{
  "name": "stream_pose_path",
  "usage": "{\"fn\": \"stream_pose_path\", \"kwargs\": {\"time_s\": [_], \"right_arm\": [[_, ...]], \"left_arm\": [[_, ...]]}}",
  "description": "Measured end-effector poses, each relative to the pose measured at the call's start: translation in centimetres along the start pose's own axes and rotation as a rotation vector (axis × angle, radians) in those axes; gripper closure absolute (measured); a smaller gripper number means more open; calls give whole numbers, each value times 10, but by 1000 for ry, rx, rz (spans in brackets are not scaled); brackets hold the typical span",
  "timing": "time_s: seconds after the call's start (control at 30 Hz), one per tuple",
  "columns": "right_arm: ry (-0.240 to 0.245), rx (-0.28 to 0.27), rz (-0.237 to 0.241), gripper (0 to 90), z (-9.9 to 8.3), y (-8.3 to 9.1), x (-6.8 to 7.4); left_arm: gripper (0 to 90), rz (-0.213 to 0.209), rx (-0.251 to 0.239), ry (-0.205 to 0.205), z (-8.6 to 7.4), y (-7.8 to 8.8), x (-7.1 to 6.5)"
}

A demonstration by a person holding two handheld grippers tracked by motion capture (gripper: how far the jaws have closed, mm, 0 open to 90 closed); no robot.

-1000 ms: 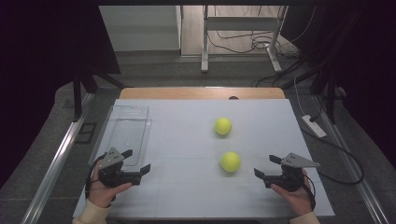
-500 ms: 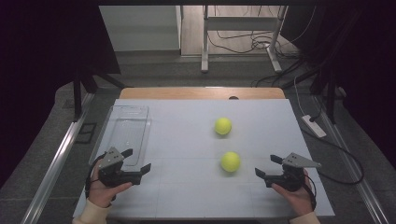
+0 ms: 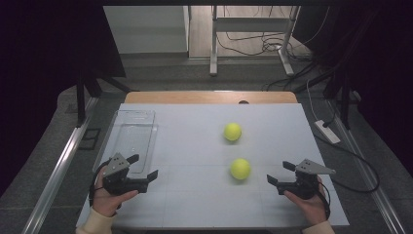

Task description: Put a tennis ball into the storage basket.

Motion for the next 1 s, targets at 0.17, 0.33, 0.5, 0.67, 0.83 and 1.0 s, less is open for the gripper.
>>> {"fn": "stream_pose_path", "kwargs": {"time_s": [0.17, 0.33, 0.5, 0.67, 0.83, 1.0], "right_arm": [[-27, -9, -18, 145, -1, 5, -3], [-24, -4, -17, 147, -3, 6, -2], [-18, -1, -17, 148, -2, 5, -1], [-20, -8, -14, 148, 0, 2, -1], [-19, -4, -13, 149, 0, 1, -2], [-19, -6, -13, 149, 0, 2, -2]], "left_arm": [[95, -12, 0, -6, 2, -3, -4], [99, -28, 7, -14, 8, -8, -7], [99, -35, 13, -21, 10, -11, -12], [99, -42, 12, -30, 12, -8, -17], [100, -44, 11, -28, 17, -8, -20], [100, -52, 19, -34, 20, -11, -23]]}}
Point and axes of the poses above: each handheld gripper's, and its own axes: y roughly backward along the jaws, z roughly out of its top, x roughly to its left, the point moved 9 cm from there along -y, roughly forward along the jaws, and after that the axes turned 2 degrees about -y, right-handed, at the moved point
